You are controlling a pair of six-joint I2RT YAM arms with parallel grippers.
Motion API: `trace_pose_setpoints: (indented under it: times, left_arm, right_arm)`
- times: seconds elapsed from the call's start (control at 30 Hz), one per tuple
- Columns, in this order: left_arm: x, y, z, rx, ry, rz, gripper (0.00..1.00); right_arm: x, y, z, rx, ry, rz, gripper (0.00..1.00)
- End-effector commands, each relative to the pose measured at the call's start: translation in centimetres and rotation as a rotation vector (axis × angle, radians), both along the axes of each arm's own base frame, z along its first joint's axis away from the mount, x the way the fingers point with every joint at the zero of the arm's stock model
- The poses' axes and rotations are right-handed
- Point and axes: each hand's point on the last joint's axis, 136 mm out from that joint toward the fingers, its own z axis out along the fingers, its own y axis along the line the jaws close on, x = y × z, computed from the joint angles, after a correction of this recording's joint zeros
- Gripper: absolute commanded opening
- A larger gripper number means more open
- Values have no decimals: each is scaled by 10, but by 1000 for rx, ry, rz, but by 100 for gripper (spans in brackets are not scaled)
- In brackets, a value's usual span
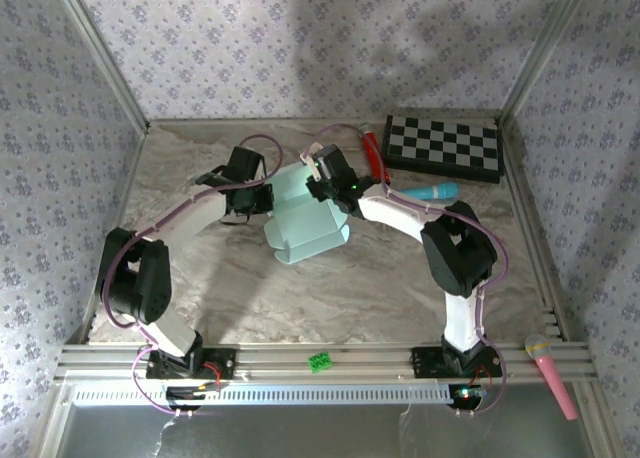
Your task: Fold the paper box
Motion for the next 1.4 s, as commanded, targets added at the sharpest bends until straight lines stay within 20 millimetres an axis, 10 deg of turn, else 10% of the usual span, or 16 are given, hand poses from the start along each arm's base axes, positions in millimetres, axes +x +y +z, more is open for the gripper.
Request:
trace_pose_setpoints:
  times: [0.0, 0.37, 0.7, 1.37]
  left_arm:
    - [-3, -7, 5, 3, 6, -43, 0]
    - [-2, -4, 2, 20, 14, -30, 0]
    - [-3, -4, 1, 22, 18, -30, 0]
    - [-2, -5, 5, 21, 24, -43, 0]
  right_arm:
    - [-3, -1, 23, 35, -32, 26, 29]
    - [-10, -2, 30, 129, 0, 69, 37]
    - [-4, -7, 28, 152, 26, 56, 12]
    - [24, -61, 5, -176, -59, -363, 9]
